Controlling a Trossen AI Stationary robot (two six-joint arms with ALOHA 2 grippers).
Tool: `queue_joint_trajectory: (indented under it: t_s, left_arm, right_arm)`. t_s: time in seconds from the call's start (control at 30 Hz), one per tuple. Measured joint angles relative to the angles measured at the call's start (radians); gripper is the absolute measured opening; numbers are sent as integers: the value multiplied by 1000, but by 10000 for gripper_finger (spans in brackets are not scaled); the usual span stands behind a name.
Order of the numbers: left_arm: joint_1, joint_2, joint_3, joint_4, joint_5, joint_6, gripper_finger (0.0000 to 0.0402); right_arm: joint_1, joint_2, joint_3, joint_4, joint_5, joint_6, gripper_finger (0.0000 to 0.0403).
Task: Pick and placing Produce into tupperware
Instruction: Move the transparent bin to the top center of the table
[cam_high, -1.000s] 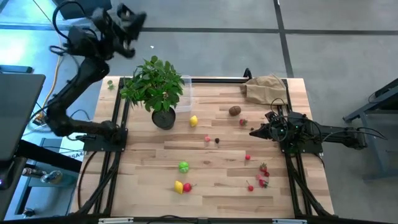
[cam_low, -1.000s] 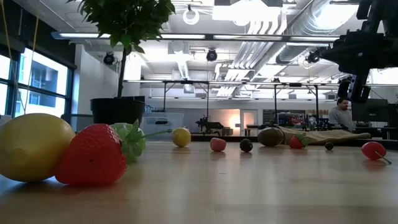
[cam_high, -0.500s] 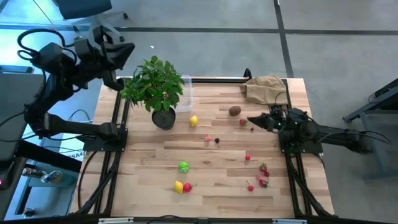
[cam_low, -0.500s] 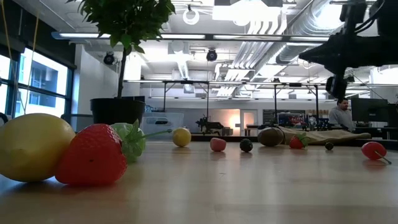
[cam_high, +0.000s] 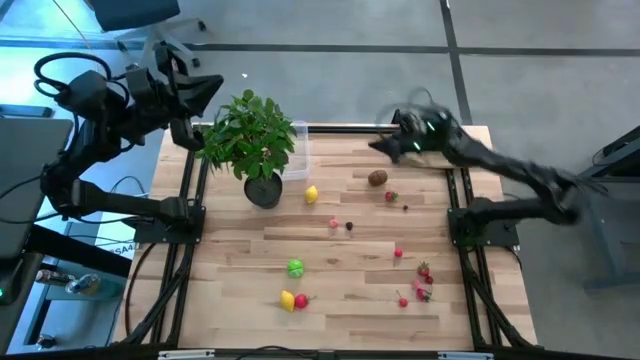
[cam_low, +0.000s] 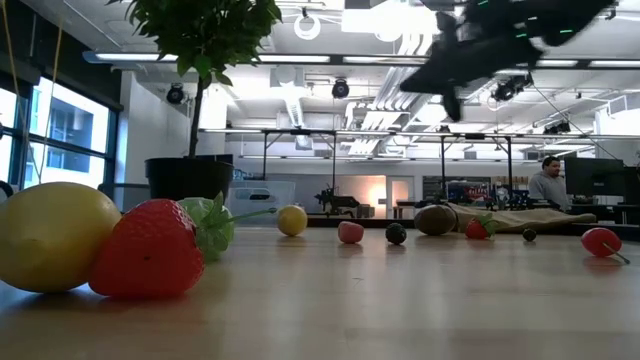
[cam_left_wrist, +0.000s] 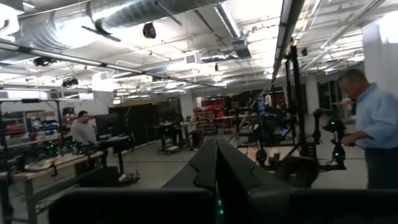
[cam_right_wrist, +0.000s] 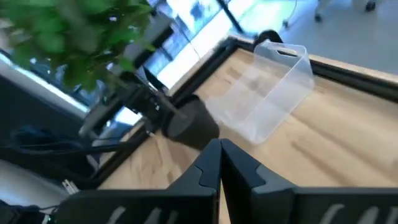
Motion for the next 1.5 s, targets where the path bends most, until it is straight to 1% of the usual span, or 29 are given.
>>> queue_joint_trajectory:
  t_s: [0.07,0.13,0.27,0.37,0.47,0.57,0.63,0.67,0.73,0.8,0.97,1.17,1.33,1.5]
  left_arm:
    - [0,0,0,0,13,0,0]
    - [0,1,0,-1,25,0,0]
    - [0,0,0,0,29,0,0]
    - [0,1,0,0,39,-1,0]
    - [0,1,0,-1,53,0,0]
    - [0,1,0,-2,54,0,0]
    - [0,1,0,-5,54,0,0]
    - [0,1,0,-5,54,0,0]
    - [0,1,0,-8,55,0,0]
    - [0,1,0,-9,57,16,0]
    - [0,1,0,-24,58,24,1]
    - [0,1,0,-31,58,26,1]
    - [0,1,0,-45,57,26,1]
    - [0,1,0,-52,57,26,1]
  right_arm:
    - [-31,156,155,-31,-72,-49,0]
    - [-48,301,330,-97,-131,-102,0]
    - [-47,585,709,-340,-222,-206,0]
    - [-30,781,997,-570,-236,-302,0]
    - [-14,963,1253,-801,-224,-394,0]
    - [1,1118,1467,-989,-208,-469,0]
    - [12,1202,1572,-1058,-209,-489,0]
    - [18,1212,1559,-1029,-217,-482,0]
    - [31,1207,1470,-930,-236,-447,0]
    - [48,1206,1428,-880,-225,-453,0]
    - [104,1202,1400,-877,-122,-558,0]
    - [169,1206,1400,-832,-18,-603,0]
    - [186,1212,1400,-845,71,-622,0]
    - [189,1213,1399,-937,91,-670,0]
